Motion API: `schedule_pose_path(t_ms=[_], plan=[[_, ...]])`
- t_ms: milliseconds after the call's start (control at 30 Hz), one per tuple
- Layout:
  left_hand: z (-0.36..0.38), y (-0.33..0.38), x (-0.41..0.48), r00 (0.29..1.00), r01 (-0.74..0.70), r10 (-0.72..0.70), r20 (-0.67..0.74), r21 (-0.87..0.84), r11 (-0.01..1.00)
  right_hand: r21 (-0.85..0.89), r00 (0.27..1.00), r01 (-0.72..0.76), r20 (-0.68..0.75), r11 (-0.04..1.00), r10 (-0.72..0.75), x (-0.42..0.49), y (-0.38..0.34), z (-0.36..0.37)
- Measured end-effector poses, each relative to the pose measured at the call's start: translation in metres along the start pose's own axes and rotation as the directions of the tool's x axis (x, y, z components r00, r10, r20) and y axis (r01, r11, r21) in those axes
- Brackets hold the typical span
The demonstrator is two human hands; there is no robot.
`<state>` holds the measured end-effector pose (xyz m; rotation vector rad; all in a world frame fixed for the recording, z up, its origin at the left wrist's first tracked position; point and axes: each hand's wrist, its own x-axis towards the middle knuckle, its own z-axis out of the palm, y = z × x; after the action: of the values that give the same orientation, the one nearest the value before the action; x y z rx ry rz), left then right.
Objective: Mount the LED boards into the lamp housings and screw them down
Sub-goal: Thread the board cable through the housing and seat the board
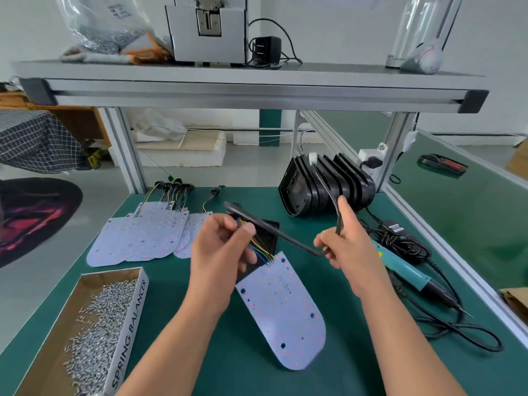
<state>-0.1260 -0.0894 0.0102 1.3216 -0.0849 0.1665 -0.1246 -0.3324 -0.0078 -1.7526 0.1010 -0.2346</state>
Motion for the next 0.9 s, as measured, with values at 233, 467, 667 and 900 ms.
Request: schedule_pose_path(t_ms=[233, 467, 667, 900], plan=[[-0.022, 0.006, 0.021, 0.975, 0.223, -0.212, 0.07, -0.261, 0.939, -0.246, 0.991, 0.034, 0.131, 0.969, -0.002, 0.001, 0.012, -0.001], [-0.028, 0.001, 0.024, 0.847, 0.519, -0.341, 0.408, -0.496, 0.696, 0.109, 0.986, 0.101, 0.118, 0.989, -0.114, -0.011, -0.005, -0.001], [-0.031, 0.0, 0.029, 0.79, 0.61, -0.402, 0.463, -0.664, 0.433, -0.065, 0.946, -0.153, 0.279, 0.986, 0.165, -0.012, -0.001, -0.011], [-0.029, -0.006, 0.026, 0.653, 0.748, -0.415, 0.633, -0.625, 0.223, -0.029, 0.91, -0.134, 0.393, 0.991, 0.135, -0.019, 0.001, -0.004]])
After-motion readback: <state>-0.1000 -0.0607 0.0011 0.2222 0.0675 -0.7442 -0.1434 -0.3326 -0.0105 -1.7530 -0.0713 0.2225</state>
